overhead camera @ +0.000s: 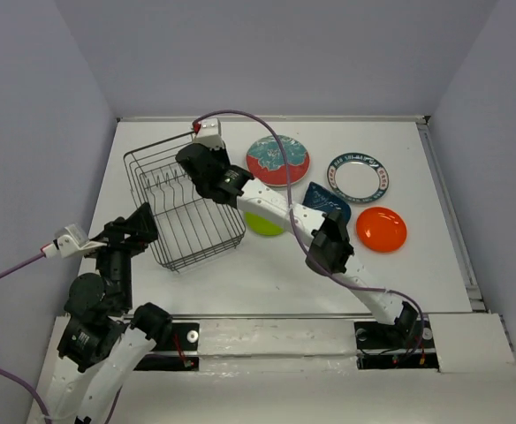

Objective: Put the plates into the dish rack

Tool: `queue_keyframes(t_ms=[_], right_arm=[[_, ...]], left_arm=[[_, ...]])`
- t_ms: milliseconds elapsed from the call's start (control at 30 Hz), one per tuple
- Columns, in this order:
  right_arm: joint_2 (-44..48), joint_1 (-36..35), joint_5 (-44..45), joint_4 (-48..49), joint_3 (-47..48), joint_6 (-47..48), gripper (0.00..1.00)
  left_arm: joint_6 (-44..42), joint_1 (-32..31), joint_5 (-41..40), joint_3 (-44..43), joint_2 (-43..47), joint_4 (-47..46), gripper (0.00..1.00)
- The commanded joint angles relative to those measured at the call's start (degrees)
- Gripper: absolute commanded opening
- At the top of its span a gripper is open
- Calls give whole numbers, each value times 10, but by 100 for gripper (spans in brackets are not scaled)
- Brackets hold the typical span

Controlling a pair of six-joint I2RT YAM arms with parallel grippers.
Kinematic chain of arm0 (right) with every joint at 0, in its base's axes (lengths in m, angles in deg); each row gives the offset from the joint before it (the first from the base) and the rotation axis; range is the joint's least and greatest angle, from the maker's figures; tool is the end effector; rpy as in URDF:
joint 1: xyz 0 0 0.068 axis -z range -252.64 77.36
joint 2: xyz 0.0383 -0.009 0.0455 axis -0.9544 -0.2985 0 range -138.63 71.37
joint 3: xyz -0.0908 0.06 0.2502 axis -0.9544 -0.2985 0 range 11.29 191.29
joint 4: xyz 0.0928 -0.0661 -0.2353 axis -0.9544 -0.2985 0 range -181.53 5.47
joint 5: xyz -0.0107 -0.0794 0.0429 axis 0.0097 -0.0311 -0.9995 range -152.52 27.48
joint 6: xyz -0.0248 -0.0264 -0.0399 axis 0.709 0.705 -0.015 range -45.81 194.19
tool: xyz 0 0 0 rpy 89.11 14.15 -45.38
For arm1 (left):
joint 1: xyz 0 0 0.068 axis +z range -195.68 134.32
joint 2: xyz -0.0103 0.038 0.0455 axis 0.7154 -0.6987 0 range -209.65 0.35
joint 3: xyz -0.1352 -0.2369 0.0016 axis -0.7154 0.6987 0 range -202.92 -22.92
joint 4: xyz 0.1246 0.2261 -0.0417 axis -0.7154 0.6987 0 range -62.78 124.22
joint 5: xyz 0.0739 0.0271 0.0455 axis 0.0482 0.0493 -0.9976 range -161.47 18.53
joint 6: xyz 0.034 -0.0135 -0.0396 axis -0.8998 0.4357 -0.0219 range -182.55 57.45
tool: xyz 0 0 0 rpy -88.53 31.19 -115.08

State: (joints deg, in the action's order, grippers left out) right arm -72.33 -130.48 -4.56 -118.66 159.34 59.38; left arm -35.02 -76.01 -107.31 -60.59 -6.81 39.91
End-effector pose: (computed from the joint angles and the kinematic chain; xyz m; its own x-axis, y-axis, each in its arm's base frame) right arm 0.3199 0.4523 0.3021 -0.2703 -0.1752 -0.9467 0.0118 0.9826 -0.1852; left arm 0.0422 -0.0005 0.3540 0.2673 -0.5906 -0.7614 0.0586 0.7986 -0.5990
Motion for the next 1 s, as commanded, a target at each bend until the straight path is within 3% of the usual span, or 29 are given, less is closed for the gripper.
queue_keyframes(t_ms=[0,367,533,700,800,867,933,967], right_arm=[[-11,-8,51,36,26,22,7],[-43,-25,59,62,33,58,7],[-18,-53,45,144,-35,92,7],[25,-60,-13,177,-102,38,7],[50,-60,6,228,-167,36,7],[69,-60,84,296,-210,105,7],[77,-65,125,467,-233,195,7],[76,-65,141,539,-247,316,7]], left_arm=[[5,-2,-13,-12,3,-24,99],[2,-3,-9,-11,-1,-27,99],[0,-3,-5,-10,-5,-30,99],[-1,-3,-3,-10,-5,-29,99],[-2,-3,-1,-9,-6,-29,99],[-2,-2,0,-9,-5,-29,99],[-2,-3,1,-9,-6,-30,99],[-2,-3,2,-9,-6,-31,99]])
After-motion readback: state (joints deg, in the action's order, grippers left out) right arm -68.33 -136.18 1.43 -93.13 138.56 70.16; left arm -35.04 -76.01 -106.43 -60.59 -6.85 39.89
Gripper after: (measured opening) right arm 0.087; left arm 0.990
